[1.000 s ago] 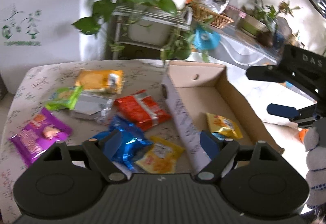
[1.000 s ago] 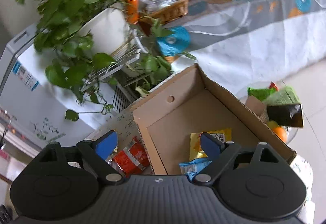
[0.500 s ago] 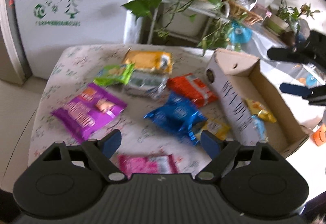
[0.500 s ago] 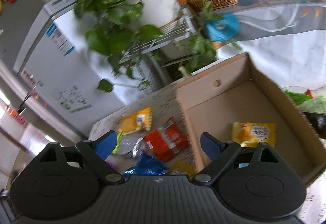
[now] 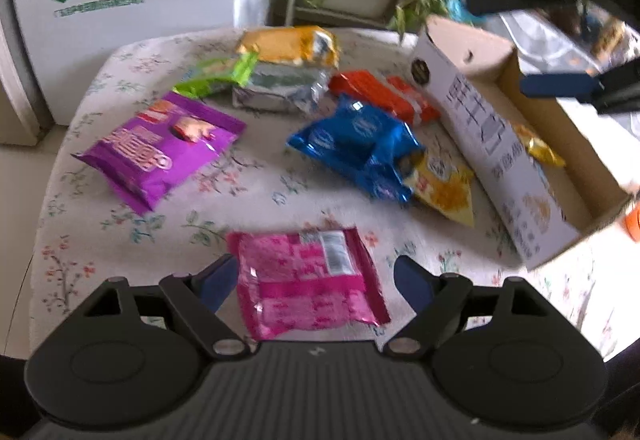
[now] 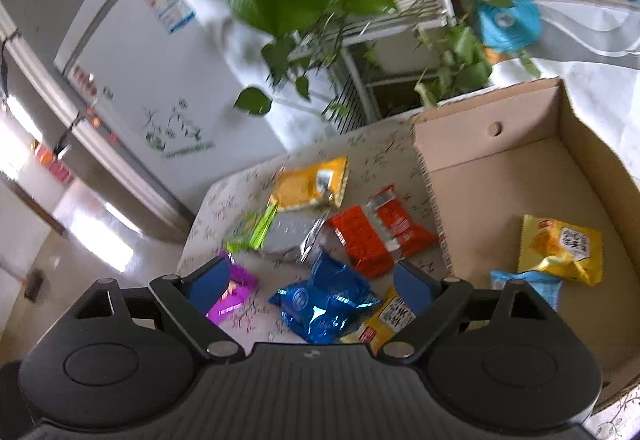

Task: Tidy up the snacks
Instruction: 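Withdraw both tools from the box back over the snack pile, then close the left gripper on the pink packet while the right gripper approaches the blue foil packet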

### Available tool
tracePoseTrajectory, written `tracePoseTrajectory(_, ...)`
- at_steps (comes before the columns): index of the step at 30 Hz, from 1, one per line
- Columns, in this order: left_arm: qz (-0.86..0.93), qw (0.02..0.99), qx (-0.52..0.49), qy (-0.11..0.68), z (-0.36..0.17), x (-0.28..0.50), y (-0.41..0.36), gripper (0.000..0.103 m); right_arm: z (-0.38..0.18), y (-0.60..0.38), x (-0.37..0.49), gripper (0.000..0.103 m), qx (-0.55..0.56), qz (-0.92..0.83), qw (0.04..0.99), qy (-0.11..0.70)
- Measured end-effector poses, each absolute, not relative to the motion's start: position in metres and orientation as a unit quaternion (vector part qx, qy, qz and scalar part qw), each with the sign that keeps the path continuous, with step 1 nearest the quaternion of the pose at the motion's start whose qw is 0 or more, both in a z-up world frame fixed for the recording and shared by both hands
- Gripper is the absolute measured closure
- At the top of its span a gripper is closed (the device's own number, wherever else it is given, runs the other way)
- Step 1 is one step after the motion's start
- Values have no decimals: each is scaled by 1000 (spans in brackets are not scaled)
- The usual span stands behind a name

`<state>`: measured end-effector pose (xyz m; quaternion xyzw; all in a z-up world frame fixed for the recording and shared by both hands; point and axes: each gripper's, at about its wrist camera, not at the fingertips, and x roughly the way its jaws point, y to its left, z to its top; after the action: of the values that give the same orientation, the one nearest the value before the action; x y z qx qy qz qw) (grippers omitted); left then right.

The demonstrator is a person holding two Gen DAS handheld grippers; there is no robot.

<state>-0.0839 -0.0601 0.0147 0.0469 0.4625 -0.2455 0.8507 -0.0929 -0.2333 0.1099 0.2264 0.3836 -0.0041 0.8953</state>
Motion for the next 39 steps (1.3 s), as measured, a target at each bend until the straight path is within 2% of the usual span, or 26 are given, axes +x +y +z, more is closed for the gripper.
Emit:
tracePoseTrajectory(5, -238, 849, 76, 465, 3, -86, -68, 18, 99, -223, -86, 10, 213, 9, 889, 406)
tracePoseTrajectory(7, -234, 849, 76, 468, -3, -84, -69, 14, 95, -220, -84, 10, 208, 13, 887, 411)
tracePoseTrajectory(11, -236, 854, 83, 456, -6, -85, -70, 12, 85, -216, -76, 10, 202, 16, 885, 420)
tracePoseTrajectory(19, -199, 868, 29, 454, -2, -70, -38, 22, 69, -202, -62, 10, 164, 16, 888, 429)
tracePoseTrajectory(28, -175, 875, -4, 451, 0, -59, -4, 23, 47, -193, -43, 10, 134, -2, 890, 436)
tracePoseTrajectory(33, -185, 877, -7, 444, 1, -58, -1, 22, 39, -188, -40, 10, 171, 48, 864, 471)
tracePoseTrajectory(39, -205, 873, -3, 443, 2, -59, -9, 20, 45, -178, -42, 10, 134, 51, 871, 469)
